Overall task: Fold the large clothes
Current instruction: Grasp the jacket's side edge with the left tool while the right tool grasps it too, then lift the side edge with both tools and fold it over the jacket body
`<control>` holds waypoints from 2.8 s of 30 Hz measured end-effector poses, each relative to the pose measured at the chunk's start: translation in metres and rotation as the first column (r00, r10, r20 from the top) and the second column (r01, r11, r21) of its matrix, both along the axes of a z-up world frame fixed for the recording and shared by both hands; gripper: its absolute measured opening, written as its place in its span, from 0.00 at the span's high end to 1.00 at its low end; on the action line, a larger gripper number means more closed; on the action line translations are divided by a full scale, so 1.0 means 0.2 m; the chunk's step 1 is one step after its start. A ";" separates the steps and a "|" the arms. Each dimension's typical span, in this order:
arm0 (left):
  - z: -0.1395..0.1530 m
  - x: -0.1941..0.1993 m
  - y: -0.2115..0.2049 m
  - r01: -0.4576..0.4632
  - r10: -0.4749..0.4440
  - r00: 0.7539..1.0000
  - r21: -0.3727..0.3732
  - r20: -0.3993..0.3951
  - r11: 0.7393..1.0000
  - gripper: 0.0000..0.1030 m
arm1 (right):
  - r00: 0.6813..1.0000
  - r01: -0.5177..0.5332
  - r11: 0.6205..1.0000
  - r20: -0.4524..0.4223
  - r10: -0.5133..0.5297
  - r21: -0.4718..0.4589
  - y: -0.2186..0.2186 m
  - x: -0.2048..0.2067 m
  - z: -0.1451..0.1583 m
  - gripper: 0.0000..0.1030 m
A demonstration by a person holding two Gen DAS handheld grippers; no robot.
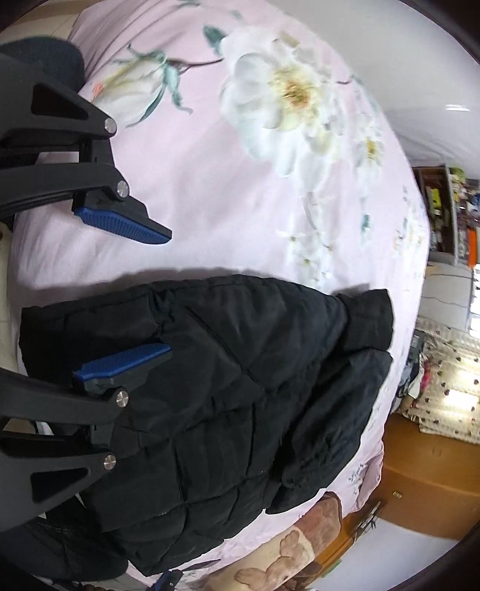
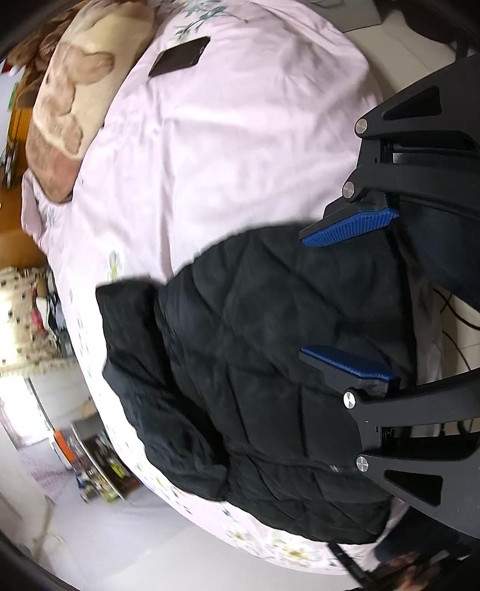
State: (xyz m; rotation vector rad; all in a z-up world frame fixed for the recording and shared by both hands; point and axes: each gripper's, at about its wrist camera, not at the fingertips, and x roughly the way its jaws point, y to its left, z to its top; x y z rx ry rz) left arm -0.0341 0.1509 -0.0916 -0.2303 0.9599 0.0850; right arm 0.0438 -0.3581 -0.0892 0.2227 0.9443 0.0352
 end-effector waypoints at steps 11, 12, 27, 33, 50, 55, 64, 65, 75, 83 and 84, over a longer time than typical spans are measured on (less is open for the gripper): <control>-0.12 0.02 -0.08 0.066 -0.069 0.997 -0.068 -0.039 0.995 0.38 | 0.977 0.050 0.990 -0.210 -0.022 0.130 -0.13 0.11 -0.21 0.45; -0.13 0.03 -0.08 0.063 -0.066 0.997 -0.071 -0.044 0.995 0.38 | 0.975 0.047 0.990 -0.219 -0.017 0.135 -0.13 0.11 -0.22 0.45; -0.03 0.04 -0.22 0.140 -0.138 0.990 0.064 -0.039 0.988 0.82 | 0.978 -0.030 0.992 -0.200 0.055 0.125 0.00 0.11 -0.16 0.85; 0.13 -0.02 -0.21 0.152 -0.155 0.987 0.074 0.037 0.986 0.85 | 0.990 -0.053 0.985 -0.123 0.073 0.161 0.01 0.06 -0.02 0.87; 0.52 -0.17 -0.01 0.116 -0.111 0.977 -0.016 0.184 0.993 0.86 | 0.995 -0.095 0.966 -0.009 0.100 0.242 -0.07 -0.11 0.27 0.88; 0.59 -0.16 0.03 0.108 -0.092 0.974 -0.066 0.207 0.992 0.86 | 0.996 -0.084 0.955 0.027 0.080 0.285 -0.12 -0.14 0.35 0.88; 0.73 0.09 0.11 0.075 -0.026 0.954 -0.153 0.298 0.985 0.86 | 0.990 -0.081 0.939 0.138 0.036 0.334 -0.08 0.12 0.52 0.88; 0.75 0.13 0.12 0.073 -0.024 0.952 -0.152 0.307 0.986 0.86 | 0.989 -0.077 0.937 0.146 0.028 0.340 -0.08 0.16 0.53 0.88; 0.78 0.73 0.17 0.030 0.021 0.952 -0.161 0.304 0.986 0.86 | 0.991 -0.050 0.940 0.137 0.003 0.337 -0.02 0.80 0.61 0.87; 0.48 1.21 0.21 -0.021 0.048 0.984 -0.155 0.172 0.988 0.85 | 1.000 -0.008 0.962 -0.008 0.010 0.273 0.08 1.29 0.36 0.87; 0.44 1.25 0.22 -0.027 0.052 0.987 -0.156 0.155 0.987 0.85 | 0.999 -0.001 0.965 -0.034 0.010 0.263 0.09 1.35 0.31 0.87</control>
